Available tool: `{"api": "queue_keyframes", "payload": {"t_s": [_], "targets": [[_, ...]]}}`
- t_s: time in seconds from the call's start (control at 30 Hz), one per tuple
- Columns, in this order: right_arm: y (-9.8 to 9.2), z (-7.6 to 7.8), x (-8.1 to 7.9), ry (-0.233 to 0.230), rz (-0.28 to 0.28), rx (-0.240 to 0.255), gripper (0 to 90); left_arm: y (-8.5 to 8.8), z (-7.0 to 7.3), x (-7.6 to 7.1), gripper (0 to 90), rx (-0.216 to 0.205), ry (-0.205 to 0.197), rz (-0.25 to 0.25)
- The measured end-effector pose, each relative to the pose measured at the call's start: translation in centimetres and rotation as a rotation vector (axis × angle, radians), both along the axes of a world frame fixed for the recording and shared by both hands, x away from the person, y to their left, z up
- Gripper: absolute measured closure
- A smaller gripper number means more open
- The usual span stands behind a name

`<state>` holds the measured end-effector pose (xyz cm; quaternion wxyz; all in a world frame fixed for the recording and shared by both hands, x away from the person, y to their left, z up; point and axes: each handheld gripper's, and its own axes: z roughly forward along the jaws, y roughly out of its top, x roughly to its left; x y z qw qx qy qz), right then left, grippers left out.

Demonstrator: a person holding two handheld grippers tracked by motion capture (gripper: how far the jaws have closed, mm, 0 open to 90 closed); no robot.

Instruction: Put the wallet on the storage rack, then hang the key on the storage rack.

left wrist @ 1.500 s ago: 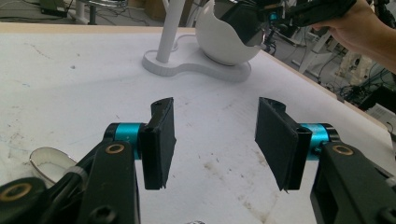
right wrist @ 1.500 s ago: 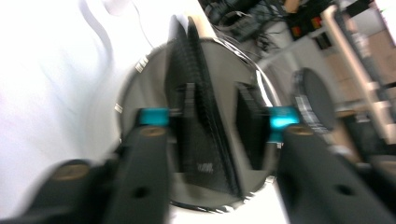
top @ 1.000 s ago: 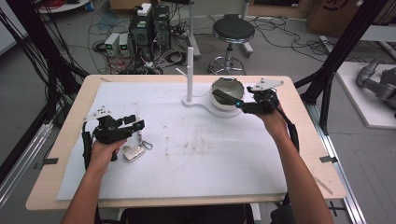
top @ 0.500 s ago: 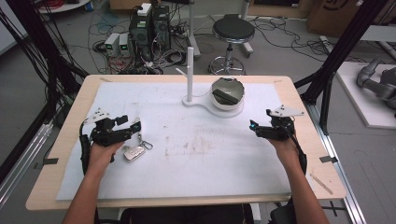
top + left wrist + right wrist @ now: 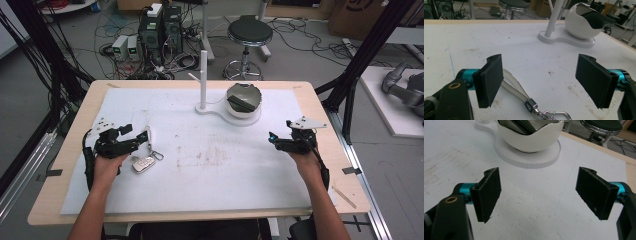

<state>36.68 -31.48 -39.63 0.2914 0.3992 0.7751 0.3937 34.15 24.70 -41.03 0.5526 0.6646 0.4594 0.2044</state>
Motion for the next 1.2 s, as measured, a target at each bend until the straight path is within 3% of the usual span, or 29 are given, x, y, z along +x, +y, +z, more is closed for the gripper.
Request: {"api": "queue_keyframes", "payload": {"t_s": [0.3,0.53,0.6,0.8,0.9,1.07,1.2], "targets": [[0.1,-0.1,-0.3,0.000,0.002,-0.004,20.9,0.6,-0.3,-0.2,22.3,0.011,0.014,0.038],[0.2,-0.2,-0.2,0.008,0.008,-0.009,20.9,0.8,-0.6,-0.1,22.9,0.027,0.050,0.065],[0.2,-0.2,-0.2,0.006,0.010,-0.011,20.9,0.8,-0.7,-0.1,26.1,0.037,0.067,0.066],[0.1,-0.1,-0.6,-0.002,0.018,-0.005,20.9,1.1,-1.1,-0.3,30.8,0.069,0.135,0.138],[-0.1,-0.1,-0.7,0.002,0.017,-0.005,20.9,1.3,-1.3,-0.2,36.9,0.062,0.172,0.167],[0.1,-0.2,-0.5,0.002,0.024,-0.007,20.9,1.1,-1.8,0.8,42.9,0.038,0.229,0.164],[0.3,-0.3,-0.4,0.007,0.031,-0.011,20.9,-0.4,-2.2,1.7,43.1,0.084,0.254,0.134]]}}
